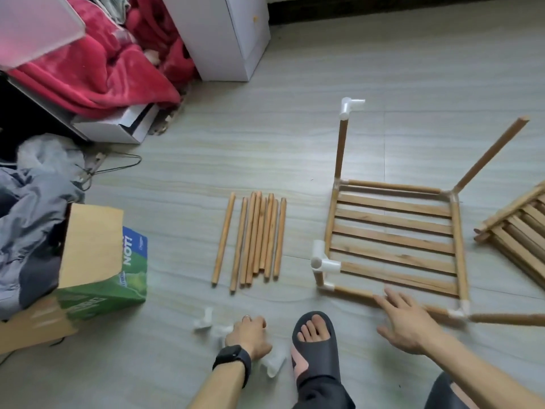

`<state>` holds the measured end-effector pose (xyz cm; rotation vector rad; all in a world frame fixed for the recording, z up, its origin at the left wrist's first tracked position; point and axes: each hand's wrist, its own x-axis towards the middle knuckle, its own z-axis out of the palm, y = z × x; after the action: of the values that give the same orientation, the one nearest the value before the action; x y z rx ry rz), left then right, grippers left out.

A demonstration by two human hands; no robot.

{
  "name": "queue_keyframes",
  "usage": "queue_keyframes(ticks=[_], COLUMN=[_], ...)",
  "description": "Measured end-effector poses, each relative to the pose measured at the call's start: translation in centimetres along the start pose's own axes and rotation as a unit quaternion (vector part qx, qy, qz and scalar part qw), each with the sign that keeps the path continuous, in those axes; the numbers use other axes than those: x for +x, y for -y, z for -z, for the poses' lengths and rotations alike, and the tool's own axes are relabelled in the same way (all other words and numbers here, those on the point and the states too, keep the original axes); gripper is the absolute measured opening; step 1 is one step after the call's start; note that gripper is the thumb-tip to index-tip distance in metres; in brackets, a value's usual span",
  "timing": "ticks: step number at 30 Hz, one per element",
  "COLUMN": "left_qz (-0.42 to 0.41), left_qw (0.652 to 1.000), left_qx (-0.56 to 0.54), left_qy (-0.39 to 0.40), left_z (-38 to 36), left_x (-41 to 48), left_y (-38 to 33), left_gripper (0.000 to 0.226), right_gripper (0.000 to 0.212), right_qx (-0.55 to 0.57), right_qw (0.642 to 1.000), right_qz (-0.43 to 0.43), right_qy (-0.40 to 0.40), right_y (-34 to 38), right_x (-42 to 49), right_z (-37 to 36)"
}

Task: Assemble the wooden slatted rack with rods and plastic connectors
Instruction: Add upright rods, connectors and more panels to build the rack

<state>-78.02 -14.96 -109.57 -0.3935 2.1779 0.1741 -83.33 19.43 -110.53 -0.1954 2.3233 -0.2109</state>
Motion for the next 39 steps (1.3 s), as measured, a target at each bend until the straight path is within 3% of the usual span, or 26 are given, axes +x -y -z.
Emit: queue_keyframes(ticks=[8, 12, 15, 18, 20, 23, 25, 28, 33, 35, 39], left_qz=[0.003, -0.009, -0.049, -0.105, -0.151, -0.197, -0.227, -0.274, -0.359, -0.384, -0.399], left_qw=[0.999, 0.988, 0.944, 0.898, 0.876, 0.853, 0.836, 0.809, 0.771, 0.767, 0.786], left_qx=[-0.03, -0.146, -0.32, -0.417, -0.443, -0.466, -0.486, -0.516, -0.526, -0.513, -0.472], left_qy=[-0.04, -0.051, -0.063, -0.096, -0.113, -0.129, -0.118, -0.066, 0.019, 0.027, 0.028], left_z=[-1.7, 1.2, 6.3, 12.8, 16.5, 20.5, 22.0, 23.3, 23.8, 23.7, 23.3], left_x=[1.7, 2.1, 0.7, -2.5, -4.8, -7.8, -9.5, -11.7, -15.9, -17.0, -17.6], left_y=[1.0, 0.6, -0.5, -2.1, -3.4, -6.0, -8.3, -12.6, -19.8, -22.2, -26.2], left_gripper=[0.026, 0.007, 0.02, 0.033, 0.036, 0.031, 0.033, 0.036, 0.026, 0.024, 0.024], right_gripper=[0.096, 0.095, 0.09, 0.081, 0.071, 0.057, 0.049, 0.037, 0.029, 0.028, 0.028], right_qx=[-0.049, -0.025, -0.007, 0.024, 0.067, 0.173, 0.299, 0.497, 0.656, 0.677, 0.696], right_qw=[0.998, 0.997, 0.994, 0.989, 0.99, 0.984, 0.952, 0.855, 0.706, 0.672, 0.638], right_qz=[0.007, 0.006, 0.006, 0.006, 0.01, 0.029, 0.05, 0.093, 0.168, 0.183, 0.172], right_qy=[0.039, 0.069, 0.11, 0.148, 0.127, 0.023, -0.049, -0.114, -0.207, -0.236, -0.283], right_y=[0.0, 0.5, 1.8, 3.5, 4.6, 5.7, 6.2, 6.8, 5.4, 4.2, 1.3], right_x=[0.5, 0.3, 0.0, -0.7, -1.5, -3.3, -5.4, -9.8, -14.9, -15.9, -16.7], right_z=[-0.9, -0.1, 0.4, 1.8, 4.2, 9.2, 12.9, 17.8, 22.1, 22.4, 22.2])
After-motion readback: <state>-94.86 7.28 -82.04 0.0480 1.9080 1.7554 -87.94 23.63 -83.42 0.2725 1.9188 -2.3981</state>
